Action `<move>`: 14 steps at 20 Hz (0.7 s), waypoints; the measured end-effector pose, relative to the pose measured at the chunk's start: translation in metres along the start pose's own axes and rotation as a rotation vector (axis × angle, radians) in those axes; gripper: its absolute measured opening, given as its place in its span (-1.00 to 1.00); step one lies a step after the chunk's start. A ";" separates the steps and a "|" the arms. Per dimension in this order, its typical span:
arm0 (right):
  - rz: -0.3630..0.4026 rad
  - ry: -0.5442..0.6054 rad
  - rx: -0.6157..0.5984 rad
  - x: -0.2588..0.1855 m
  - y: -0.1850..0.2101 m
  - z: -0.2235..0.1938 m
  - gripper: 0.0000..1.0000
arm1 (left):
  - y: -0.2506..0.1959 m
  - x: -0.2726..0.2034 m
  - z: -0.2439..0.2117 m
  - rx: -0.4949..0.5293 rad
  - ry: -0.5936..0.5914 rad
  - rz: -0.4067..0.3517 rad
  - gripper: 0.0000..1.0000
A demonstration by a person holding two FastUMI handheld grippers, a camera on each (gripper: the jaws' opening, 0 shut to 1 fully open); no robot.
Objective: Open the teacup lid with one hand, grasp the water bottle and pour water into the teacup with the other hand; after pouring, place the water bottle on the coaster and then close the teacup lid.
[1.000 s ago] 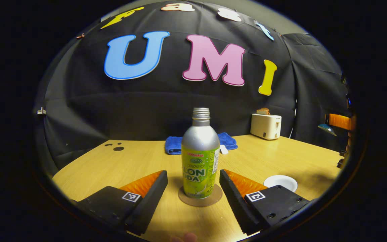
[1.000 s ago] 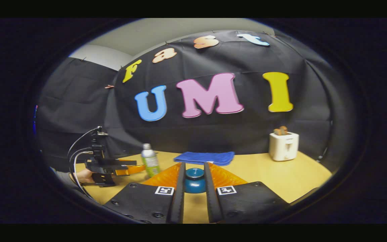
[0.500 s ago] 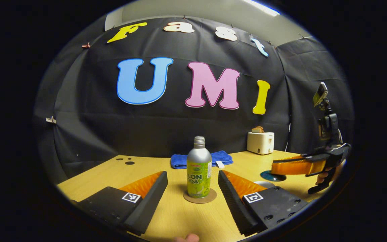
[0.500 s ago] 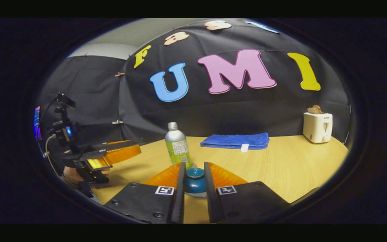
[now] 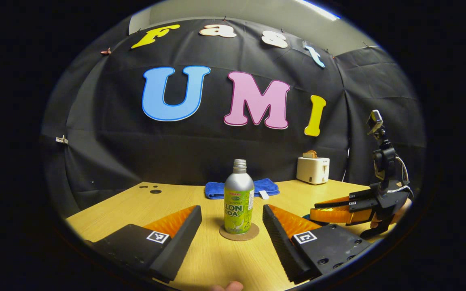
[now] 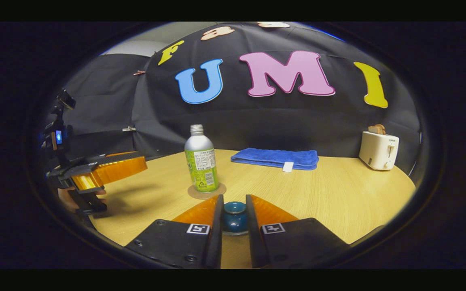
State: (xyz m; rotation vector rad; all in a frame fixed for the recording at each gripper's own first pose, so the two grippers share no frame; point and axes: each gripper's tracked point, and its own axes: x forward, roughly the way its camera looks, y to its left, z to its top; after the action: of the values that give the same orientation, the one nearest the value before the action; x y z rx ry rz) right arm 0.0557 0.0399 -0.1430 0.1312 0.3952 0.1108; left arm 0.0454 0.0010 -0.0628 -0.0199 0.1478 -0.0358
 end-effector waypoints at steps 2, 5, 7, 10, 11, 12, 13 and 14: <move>0.002 0.001 -0.005 0.002 0.001 -0.002 -0.36 | -0.001 -0.001 0.000 0.002 0.000 -0.003 0.91; 0.004 0.007 -0.012 0.005 0.000 -0.007 -0.36 | -0.003 0.000 -0.002 -0.001 0.005 -0.011 0.92; 0.018 0.011 -0.013 0.005 0.004 -0.008 -0.34 | -0.002 0.001 -0.003 -0.004 0.007 -0.011 0.92; 0.023 -0.004 -0.019 0.002 0.005 -0.003 -0.16 | -0.003 0.001 -0.005 -0.012 0.013 -0.013 0.92; 0.024 -0.014 -0.014 -0.001 0.005 0.002 -0.09 | -0.003 0.001 -0.004 -0.010 0.015 -0.015 0.92; 0.027 -0.034 -0.006 -0.007 0.006 0.010 -0.03 | -0.002 0.000 -0.004 -0.006 0.012 -0.013 0.92; 0.029 -0.065 0.001 -0.014 0.006 0.021 0.00 | -0.001 -0.001 -0.001 -0.002 0.006 -0.011 0.92; 0.027 -0.102 0.002 -0.022 0.004 0.033 0.14 | -0.001 -0.002 0.001 0.002 -0.003 -0.009 0.92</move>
State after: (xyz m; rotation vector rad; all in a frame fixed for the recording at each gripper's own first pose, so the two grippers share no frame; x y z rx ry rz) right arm 0.0478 0.0377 -0.1034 0.1437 0.2918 0.1300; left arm 0.0435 0.0005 -0.0614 -0.0190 0.1451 -0.0447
